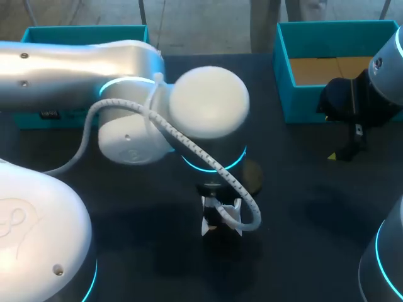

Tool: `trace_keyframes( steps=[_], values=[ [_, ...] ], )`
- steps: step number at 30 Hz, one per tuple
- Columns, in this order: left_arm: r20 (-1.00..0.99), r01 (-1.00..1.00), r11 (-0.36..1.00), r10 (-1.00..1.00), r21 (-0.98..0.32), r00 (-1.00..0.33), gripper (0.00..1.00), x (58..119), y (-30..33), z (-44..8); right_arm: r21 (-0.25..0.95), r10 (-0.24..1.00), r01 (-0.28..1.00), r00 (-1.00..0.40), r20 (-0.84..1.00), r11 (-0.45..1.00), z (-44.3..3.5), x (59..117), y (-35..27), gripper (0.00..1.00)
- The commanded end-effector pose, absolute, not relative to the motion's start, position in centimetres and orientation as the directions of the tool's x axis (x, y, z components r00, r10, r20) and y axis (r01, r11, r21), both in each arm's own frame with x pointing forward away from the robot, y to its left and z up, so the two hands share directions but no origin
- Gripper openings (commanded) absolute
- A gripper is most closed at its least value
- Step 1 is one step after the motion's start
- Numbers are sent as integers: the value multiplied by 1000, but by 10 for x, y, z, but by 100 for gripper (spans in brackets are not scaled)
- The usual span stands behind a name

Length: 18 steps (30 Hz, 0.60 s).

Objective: Take the shoe out of the shoebox, open the shoe tongue, remove and reinsert the insole, then place the shoe into the shoebox

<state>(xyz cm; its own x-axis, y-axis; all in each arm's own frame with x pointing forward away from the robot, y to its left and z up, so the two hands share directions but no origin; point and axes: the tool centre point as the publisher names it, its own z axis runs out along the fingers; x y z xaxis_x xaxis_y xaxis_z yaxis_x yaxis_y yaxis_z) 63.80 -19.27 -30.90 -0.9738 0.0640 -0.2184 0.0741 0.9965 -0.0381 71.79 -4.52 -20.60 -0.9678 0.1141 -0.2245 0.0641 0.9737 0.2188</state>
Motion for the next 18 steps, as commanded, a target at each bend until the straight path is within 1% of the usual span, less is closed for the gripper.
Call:
trace_keyframes(
  steps=[1,8,15,18],
  values=[
    [-213,43,999,37,-24,-976,100,637,-202,-325,217,115,65,-967,-226,974,-207,718,-45,100],
    [-204,36,999,34,-7,-978,100,635,-206,-343,217,115,65,-967,-226,974,-207,718,-45,100],
    [-176,3,999,-2,-32,-984,100,632,-207,-362,217,115,65,-967,-226,974,-207,718,-45,100],
    [-168,0,1000,-3,-23,-986,100,629,-207,-370,217,115,65,-967,-226,974,-207,718,-45,100]
  ],
)
